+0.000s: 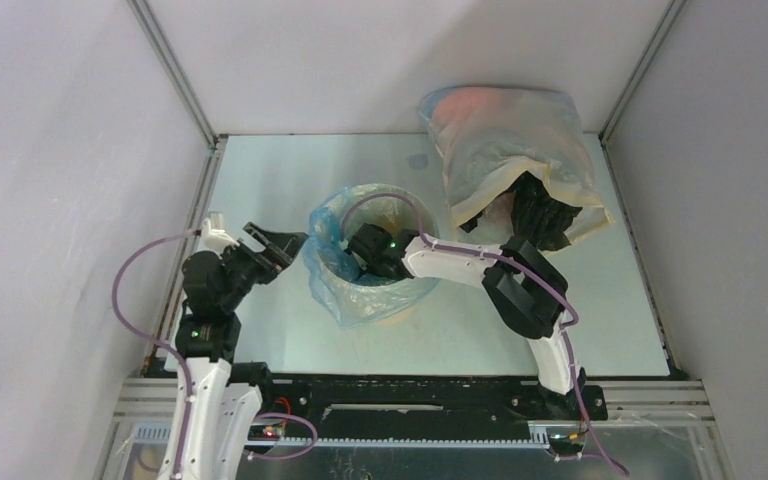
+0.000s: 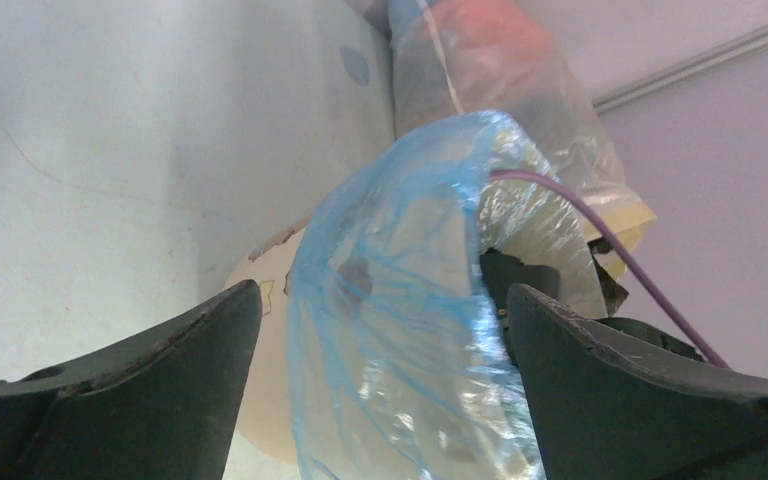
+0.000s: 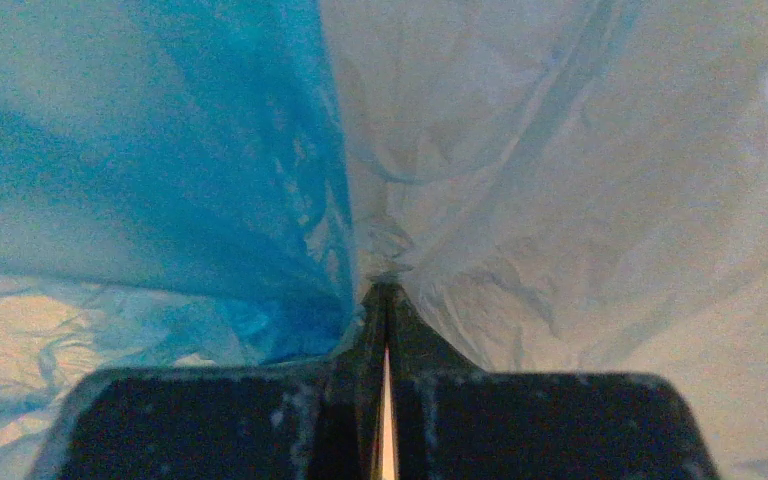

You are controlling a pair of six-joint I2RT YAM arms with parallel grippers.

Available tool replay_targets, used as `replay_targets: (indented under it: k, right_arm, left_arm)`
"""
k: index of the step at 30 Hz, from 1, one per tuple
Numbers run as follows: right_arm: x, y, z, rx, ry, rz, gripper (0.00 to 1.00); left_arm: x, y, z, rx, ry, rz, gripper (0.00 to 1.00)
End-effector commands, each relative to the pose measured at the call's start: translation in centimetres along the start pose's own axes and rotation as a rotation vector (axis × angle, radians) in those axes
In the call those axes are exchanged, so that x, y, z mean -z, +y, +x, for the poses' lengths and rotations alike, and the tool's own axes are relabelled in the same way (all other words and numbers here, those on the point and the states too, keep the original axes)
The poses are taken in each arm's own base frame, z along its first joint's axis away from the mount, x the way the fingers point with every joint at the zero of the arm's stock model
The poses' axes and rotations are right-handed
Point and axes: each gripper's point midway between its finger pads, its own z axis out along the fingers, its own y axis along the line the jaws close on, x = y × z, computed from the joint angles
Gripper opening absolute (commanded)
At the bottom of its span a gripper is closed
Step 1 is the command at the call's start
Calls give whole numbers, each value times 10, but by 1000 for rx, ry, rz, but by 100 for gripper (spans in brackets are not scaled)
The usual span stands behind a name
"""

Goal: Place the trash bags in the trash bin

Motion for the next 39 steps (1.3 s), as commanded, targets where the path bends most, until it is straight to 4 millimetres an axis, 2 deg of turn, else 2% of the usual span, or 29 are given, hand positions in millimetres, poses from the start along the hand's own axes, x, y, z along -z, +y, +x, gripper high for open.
replay_targets:
  k: [1,6,12,17,21,27,29,31,34,36,39]
  right_arm:
    - [8,-2,-4,-12,-34,13,0]
    - [20,7,-10,-10,-63,0,0]
    - [37,41,-20,31,-102,-47,0]
    - [44,53,-22,38,-105,-87,0]
    - [44,35,-19,3,-92,-53,0]
    - [45,-37,-6,-168,-68,118,0]
    - [47,-54,-1,-215,-71,160,0]
    - [49,-62,1,-234,-72,184,0]
    - [51,-46,-5,-183,-86,144,0]
    - [54,-17,-10,-100,-98,87,0]
    - [55,16,-16,-30,-101,21,0]
  left_arm:
    - [22,-4,-24,-81,-87,-87,100]
    - [21,-10,-19,-80,-46,-66,100]
    - [3,-2,-2,-34,41,-34,89]
    - [-5,9,9,5,60,-27,88]
    - [-8,10,14,17,69,-7,87]
    - [-10,11,17,19,84,-2,87]
    - [-10,11,16,18,82,0,87]
    - [-10,11,16,15,80,2,87]
    - [-11,11,15,14,79,0,87]
    - [-11,10,14,10,78,2,88]
    - [-11,10,14,9,76,1,88]
